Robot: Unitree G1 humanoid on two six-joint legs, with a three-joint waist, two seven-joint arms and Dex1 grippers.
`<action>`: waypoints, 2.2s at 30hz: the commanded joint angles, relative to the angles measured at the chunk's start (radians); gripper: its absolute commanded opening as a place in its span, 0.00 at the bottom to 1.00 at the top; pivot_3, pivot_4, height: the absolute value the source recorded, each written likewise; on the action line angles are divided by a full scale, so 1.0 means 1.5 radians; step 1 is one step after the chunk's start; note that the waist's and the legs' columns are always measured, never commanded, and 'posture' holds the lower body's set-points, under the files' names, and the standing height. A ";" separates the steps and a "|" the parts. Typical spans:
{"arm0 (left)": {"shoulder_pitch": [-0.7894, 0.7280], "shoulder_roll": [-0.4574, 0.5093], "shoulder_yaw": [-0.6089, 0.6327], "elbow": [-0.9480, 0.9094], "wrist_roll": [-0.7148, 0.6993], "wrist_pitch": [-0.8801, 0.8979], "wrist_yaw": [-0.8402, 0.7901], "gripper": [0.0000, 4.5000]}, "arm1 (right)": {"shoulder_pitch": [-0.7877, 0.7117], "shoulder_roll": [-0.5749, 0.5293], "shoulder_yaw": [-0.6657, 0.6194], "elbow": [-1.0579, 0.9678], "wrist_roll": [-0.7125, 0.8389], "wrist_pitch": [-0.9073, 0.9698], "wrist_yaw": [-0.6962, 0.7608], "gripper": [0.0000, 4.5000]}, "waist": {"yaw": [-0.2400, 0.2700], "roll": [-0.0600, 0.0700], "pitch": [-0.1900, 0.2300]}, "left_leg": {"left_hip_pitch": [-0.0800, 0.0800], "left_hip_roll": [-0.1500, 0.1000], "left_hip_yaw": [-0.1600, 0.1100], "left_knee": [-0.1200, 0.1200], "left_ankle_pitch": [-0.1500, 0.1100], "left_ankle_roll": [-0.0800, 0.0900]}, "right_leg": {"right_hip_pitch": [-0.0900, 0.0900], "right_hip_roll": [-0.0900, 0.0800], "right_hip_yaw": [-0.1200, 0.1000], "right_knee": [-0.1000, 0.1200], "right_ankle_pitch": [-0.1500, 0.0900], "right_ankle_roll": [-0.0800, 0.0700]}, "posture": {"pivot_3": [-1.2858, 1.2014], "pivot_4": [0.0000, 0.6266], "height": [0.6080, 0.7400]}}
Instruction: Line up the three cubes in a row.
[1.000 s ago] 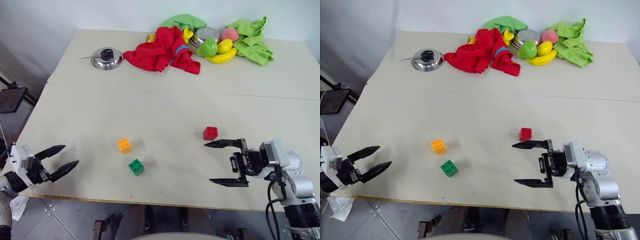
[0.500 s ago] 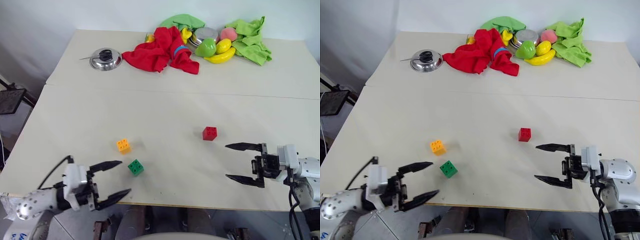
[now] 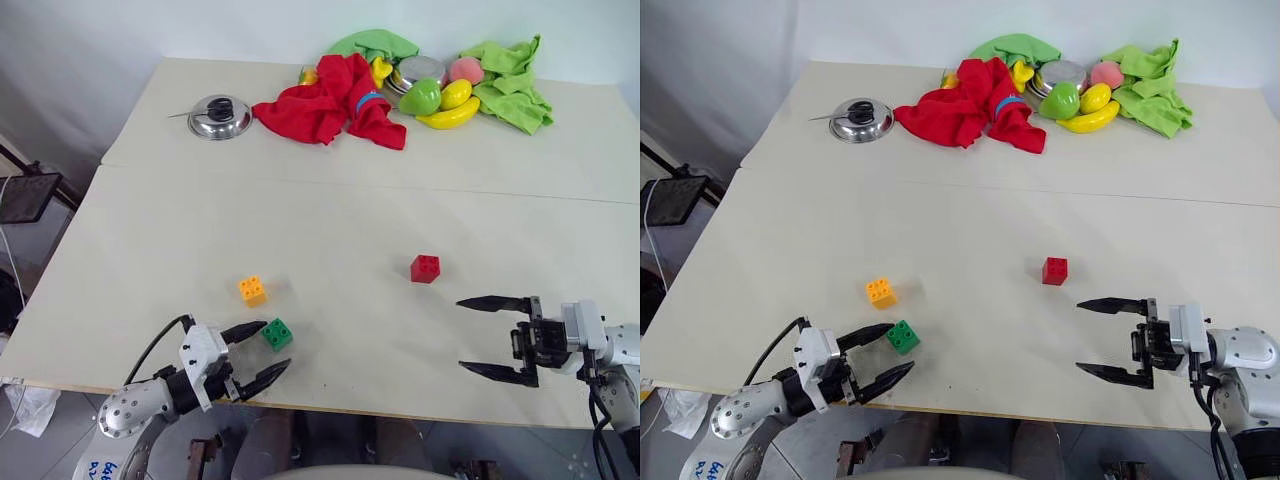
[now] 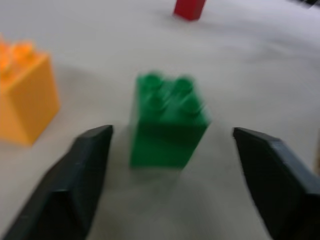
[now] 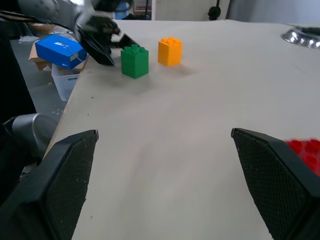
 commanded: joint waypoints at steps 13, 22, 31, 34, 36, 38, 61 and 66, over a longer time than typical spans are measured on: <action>-0.077 0.065 0.016 0.061 -0.075 -0.067 -0.152 0.33 | 0.006 0.025 -0.047 -0.061 -0.020 0.046 0.017 1.00 | 0.000 0.001 -0.001 | 0.000 0.000 0.000 0.000 0.000 0.000 | -0.001 0.000 0.000 0.000 0.000 0.000 | 0.52 0.24 1.00; -0.501 0.234 -0.043 0.044 -0.229 0.247 -0.268 0.33 | 0.081 0.017 -0.128 -0.113 -0.026 0.079 -0.020 1.00 | 0.007 0.001 0.000 | -0.001 -0.001 -0.001 0.001 0.000 0.000 | 0.000 0.000 -0.001 0.003 0.000 0.000 | 0.52 0.24 1.00; -0.848 0.146 -0.315 0.299 0.020 0.258 -0.355 0.33 | 0.108 0.032 -0.178 -0.173 -0.040 0.104 -0.088 1.00 | 0.000 0.000 0.000 | -0.001 -0.003 0.001 0.001 0.001 0.000 | 0.000 0.002 0.000 0.002 0.000 0.000 | 0.52 0.24 1.00; -0.893 0.075 -0.350 0.410 0.084 0.210 -0.333 0.33 | 0.119 0.034 -0.194 -0.214 -0.041 0.123 -0.127 1.00 | 0.001 0.000 0.000 | -0.001 -0.001 0.002 0.001 0.001 0.000 | -0.001 0.004 0.000 0.001 0.000 0.000 | 0.52 0.24 1.00; -0.907 0.021 -0.357 0.487 0.122 0.164 -0.306 0.33 | 0.134 0.040 -0.209 -0.235 -0.042 0.131 -0.149 1.00 | 0.003 -0.001 0.001 | -0.002 0.000 0.001 0.001 0.001 0.000 | -0.001 0.004 0.000 0.001 0.000 0.000 | 0.52 0.24 1.00; -0.916 -0.021 -0.350 0.540 0.135 0.142 -0.297 0.33 | 0.150 0.048 -0.222 -0.254 -0.042 0.134 -0.168 1.00 | 0.004 -0.001 0.001 | -0.002 0.001 0.001 0.001 0.001 0.000 | -0.001 0.004 0.000 0.000 0.000 0.000 | 0.52 0.24 1.00; -1.012 -0.180 -0.275 0.942 0.255 -0.147 -0.303 0.33 | 0.202 0.149 -0.249 -0.271 -0.045 0.113 -0.209 1.00 | 0.017 -0.004 0.002 | -0.005 0.000 0.001 0.002 0.001 0.000 | -0.003 0.004 -0.001 0.001 0.000 0.000 | 0.52 0.24 1.00; -1.020 -0.184 -0.255 0.955 0.258 -0.172 -0.305 0.67 | 0.192 0.154 -0.248 -0.227 -0.048 0.091 -0.181 1.00 | 0.016 -0.004 0.002 | -0.005 -0.002 0.001 0.002 0.001 0.000 | -0.003 0.004 -0.001 0.001 0.000 0.000 | 0.52 0.24 1.00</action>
